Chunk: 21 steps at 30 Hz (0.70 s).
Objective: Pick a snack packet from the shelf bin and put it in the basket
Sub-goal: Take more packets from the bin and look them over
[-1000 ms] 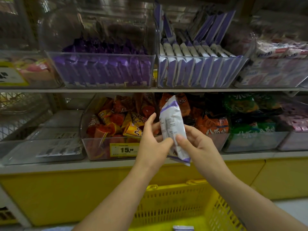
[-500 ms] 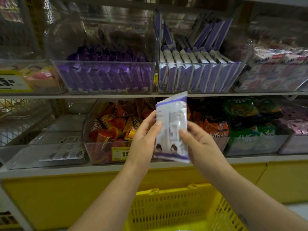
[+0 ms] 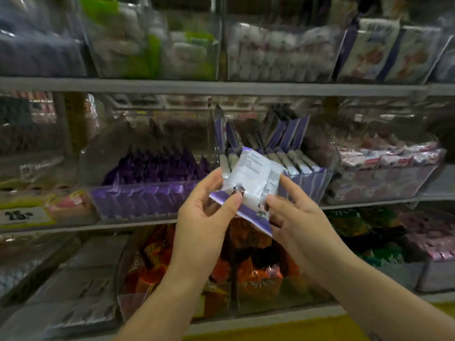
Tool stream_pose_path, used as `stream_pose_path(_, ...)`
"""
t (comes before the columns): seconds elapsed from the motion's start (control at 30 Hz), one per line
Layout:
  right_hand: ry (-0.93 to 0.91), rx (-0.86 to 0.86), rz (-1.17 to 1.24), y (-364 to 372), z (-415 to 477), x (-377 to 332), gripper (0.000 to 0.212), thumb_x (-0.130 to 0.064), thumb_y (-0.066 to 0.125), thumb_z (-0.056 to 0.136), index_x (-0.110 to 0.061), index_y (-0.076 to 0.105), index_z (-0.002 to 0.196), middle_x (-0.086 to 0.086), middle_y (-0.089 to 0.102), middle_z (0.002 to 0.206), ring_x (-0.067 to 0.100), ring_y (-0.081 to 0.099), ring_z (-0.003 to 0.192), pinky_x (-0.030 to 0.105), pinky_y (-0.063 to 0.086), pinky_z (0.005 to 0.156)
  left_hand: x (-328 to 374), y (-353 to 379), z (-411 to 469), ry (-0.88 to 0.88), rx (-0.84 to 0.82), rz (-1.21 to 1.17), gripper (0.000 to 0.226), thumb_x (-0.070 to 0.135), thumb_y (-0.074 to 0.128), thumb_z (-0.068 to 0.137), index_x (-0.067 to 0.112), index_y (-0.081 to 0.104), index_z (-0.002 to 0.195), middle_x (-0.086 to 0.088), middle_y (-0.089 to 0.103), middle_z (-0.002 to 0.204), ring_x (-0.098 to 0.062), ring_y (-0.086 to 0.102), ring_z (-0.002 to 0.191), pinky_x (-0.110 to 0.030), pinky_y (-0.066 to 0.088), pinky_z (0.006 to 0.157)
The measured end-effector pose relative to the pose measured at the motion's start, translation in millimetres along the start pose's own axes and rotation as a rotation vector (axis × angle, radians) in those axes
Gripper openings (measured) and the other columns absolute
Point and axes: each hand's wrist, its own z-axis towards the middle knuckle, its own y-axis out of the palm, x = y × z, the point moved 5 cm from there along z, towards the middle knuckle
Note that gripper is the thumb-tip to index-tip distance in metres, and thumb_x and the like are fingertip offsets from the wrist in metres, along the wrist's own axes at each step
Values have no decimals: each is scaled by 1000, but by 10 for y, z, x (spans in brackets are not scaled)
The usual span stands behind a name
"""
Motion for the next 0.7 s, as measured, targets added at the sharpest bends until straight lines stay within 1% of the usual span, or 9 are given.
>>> stream_pose_path(0.07,28,-4,2,20,197,-98,54,-10,54,97,-30,38,144,-8,76,89,14,73,87,33,60,74,39,72,151,-10,-1,82,43,18,72,83,40,61,118,11,71,113,-8,68,103,-30,56,89)
stream_pose_path(0.17,62,-37,-113,25,531,-220,30,-10,51,98,-32,66,111,10,73,103,38,64,107,44,52,93,161,145,437,15,-53,261,42,19,72,85,43,61,117,9,69,119,-9,66,108,-38,52,97)
stream_pose_path(0.2,71,-68,-182,31,637,-276,28,-12,51,98,-35,66,105,8,74,102,38,66,102,38,54,84,222,142,548,43,-51,331,41,19,73,84,45,61,114,9,69,117,-6,66,105,-34,53,95)
stream_pose_path(0.3,4,-129,-476,-19,1001,-474,22,-17,52,98,-24,64,115,-7,74,80,10,67,66,24,54,63,420,87,893,194,-15,552,41,19,75,82,40,64,116,13,73,99,9,65,84,-9,51,77)
stream_pose_path(0.43,-221,-62,-956,-52,1576,-664,28,-19,61,92,-15,64,120,-9,68,99,5,65,91,25,53,90,572,16,1247,386,34,779,46,15,76,81,30,65,123,24,71,84,15,61,78,4,37,66)
stream_pose_path(0.5,-247,-148,-1048,45,1807,-619,19,-19,67,88,-20,65,107,-11,68,98,1,63,91,14,50,86,558,57,1358,476,7,887,49,12,76,81,29,65,125,20,70,90,15,60,80,4,37,69)
stream_pose_path(0.57,-250,-253,-1113,180,2031,-524,32,-18,72,85,-19,59,114,-9,65,107,2,61,100,-1,40,79,504,103,1433,554,-40,971,49,14,76,80,30,65,125,17,69,98,12,59,88,2,39,74)
stream_pose_path(0.63,-227,-308,-1159,245,2257,-418,61,-15,75,82,-14,45,135,0,55,132,11,51,122,3,33,89,453,159,1473,596,-112,1026,51,20,74,82,37,60,128,19,68,113,8,57,103,-4,43,84)
stream_pose_path(0.7,-228,-305,-1215,245,2392,-382,66,-21,75,82,-19,41,138,0,51,138,13,48,126,10,33,93,399,176,1527,586,-171,1085,52,26,68,86,46,52,131,23,62,125,6,54,114,-13,44,93)
